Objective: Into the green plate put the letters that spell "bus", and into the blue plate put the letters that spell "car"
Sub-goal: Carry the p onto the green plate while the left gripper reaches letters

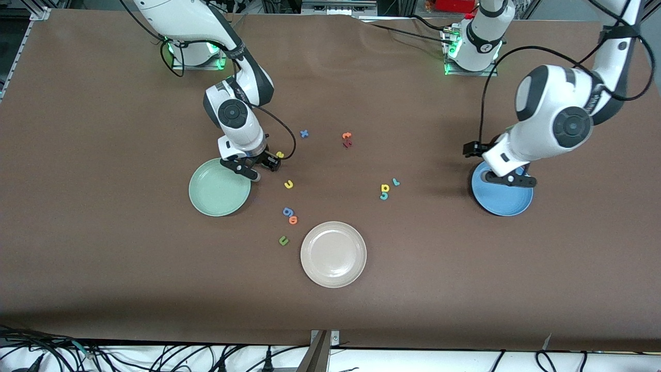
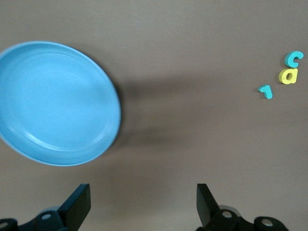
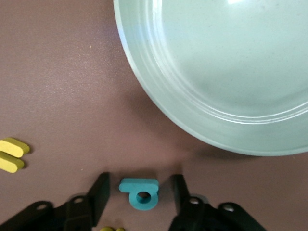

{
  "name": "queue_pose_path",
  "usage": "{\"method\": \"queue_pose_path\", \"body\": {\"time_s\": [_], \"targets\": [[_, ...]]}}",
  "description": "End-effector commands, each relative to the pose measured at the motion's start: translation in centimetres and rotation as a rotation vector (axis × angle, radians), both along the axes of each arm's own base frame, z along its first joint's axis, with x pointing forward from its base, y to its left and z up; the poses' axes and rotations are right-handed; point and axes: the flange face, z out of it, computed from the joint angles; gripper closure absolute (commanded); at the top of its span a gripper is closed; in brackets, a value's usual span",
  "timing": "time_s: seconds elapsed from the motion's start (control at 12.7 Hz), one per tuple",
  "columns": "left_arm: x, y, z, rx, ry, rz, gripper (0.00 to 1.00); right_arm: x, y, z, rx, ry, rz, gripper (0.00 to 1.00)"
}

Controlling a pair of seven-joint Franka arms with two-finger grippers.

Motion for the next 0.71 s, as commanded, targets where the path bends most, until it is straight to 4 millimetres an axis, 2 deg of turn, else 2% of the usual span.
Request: {"method": "queue_pose_path", "body": {"time_s": [0.0, 0.16, 0.31, 0.39, 0.55, 0.63], "targets": [[-1.4, -5.4, -2.1, 0.023, 0.002, 0.075, 0.01, -0.2, 0.1, -0.1, -0.002, -0.014, 0.008, 0.60], [-2.2, -8.7, -3.6, 0.049, -0.002, 0.116, 0.01, -0.1, 0.2, 0.0, -0.002, -0.014, 0.009, 0.77], [-2.9, -11.1, -5.2, 0.073, -0.005, 0.160, 0.01, 0.2, 0.3, 0.6, 0.002, -0.022, 0.022, 0.84], [-3.2, -12.3, -5.8, 0.070, -0.005, 0.200, 0.01, 0.3, 0.2, 0.9, -0.002, -0.018, 0.025, 0.84], [-3.3, -13.4, -7.4, 0.029, 0.001, 0.266, 0.03, 1.5, 0.5, 3.5, -0.022, 0.002, 0.049, 0.84], [-3.7, -14.4, -8.7, 0.013, -0.008, 0.282, 0.04, 3.1, -0.1, 5.3, -0.053, 0.021, 0.070, 0.84]]}}
